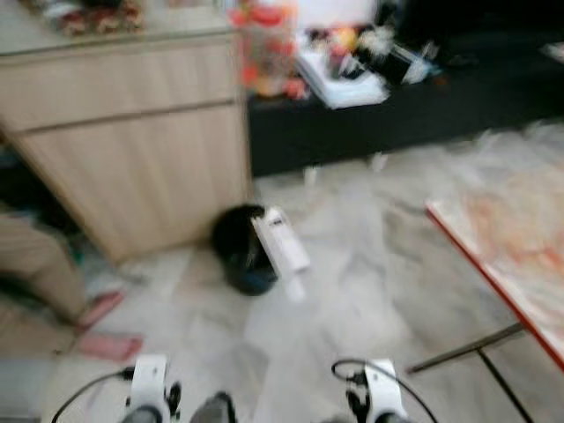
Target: Picking trash to rubbish bin
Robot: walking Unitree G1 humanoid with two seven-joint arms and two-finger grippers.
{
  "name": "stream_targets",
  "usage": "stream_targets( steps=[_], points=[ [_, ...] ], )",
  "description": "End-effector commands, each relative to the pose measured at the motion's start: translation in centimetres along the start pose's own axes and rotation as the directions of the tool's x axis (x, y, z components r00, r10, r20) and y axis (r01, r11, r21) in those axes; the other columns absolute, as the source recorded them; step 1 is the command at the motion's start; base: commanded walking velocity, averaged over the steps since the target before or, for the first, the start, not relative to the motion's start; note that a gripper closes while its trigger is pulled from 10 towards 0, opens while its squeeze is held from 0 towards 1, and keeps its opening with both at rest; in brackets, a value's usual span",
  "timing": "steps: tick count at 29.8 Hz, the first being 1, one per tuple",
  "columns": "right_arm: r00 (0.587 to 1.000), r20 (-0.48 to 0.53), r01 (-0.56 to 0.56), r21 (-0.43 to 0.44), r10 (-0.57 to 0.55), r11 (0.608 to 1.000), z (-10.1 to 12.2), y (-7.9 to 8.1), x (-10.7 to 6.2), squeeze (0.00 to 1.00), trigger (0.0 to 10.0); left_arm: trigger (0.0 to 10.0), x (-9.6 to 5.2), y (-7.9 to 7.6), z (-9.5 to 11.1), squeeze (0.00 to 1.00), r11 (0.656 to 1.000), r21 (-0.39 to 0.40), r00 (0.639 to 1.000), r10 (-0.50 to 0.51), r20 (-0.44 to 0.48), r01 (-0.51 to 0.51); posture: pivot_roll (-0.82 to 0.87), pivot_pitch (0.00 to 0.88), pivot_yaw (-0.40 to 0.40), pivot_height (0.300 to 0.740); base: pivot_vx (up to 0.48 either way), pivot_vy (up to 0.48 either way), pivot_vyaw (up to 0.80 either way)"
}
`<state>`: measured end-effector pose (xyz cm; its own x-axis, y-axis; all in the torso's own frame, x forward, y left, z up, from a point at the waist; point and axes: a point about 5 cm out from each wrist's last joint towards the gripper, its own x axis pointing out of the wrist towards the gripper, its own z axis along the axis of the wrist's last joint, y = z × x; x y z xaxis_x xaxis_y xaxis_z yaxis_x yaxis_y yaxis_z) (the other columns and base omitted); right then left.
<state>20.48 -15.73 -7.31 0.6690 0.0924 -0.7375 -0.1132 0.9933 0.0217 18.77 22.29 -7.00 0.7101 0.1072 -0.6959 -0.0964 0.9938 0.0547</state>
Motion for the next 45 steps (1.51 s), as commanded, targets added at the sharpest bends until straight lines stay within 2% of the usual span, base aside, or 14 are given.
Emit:
stream_targets(
  steps=[1,17,28,42,45],
  points=[
    [0.999,-0.051,0.018,0.015,-0.017,1.0,-1.7,-0.5,-0.5,0.0,10.0,10.0,-0.2,-0.3,-0.8,0.0,1.0,-0.016,1.0,-0.004,-0.031,0.003,0.12,0.175,-0.023,0.74,0.0,0.0,0.0],
    [0.999,-0.05,0.02,0.029,-0.018,0.999,-1.6,-0.2,-0.4,0.0,10.0,10.0,-0.3,0.0,-1.1,0.0,1.0,-0.009,0.999,0.003,-0.049,-0.003,0.12,0.144,-0.01,0.74,0.0,0.0,0.0],
    [0.998,-0.055,0.021,0.031,-0.019,0.999,-1.6,0.1,-0.3,0.0,10.0,10.0,-0.4,0.4,-1.4,0.0,1.0,0.006,0.998,0.007,-0.067,-0.007,0.11,0.104,0.009,0.74,0.0,0.0,-0.78],
    [0.998,-0.055,0.032,0.042,-0.03,0.999,-1.5,0.3,-0.3,0.0,10.0,10.0,-0.2,0.9,-0.8,0.0,1.0,0.025,0.998,0.012,-0.055,-0.01,0.11,0.055,0.027,0.74,0.0,0.0,-0.77],
    [0.998,-0.058,0.037,0.049,-0.035,0.998,-1.6,0.3,-0.3,0.0,10.0,10.0,-0.2,1.0,-0.7,0.0,0.999,0.048,0.998,0.012,-0.059,-0.01,0.11,0.041,0.031,0.74,0.0,0.0,-0.77]
  ],
)
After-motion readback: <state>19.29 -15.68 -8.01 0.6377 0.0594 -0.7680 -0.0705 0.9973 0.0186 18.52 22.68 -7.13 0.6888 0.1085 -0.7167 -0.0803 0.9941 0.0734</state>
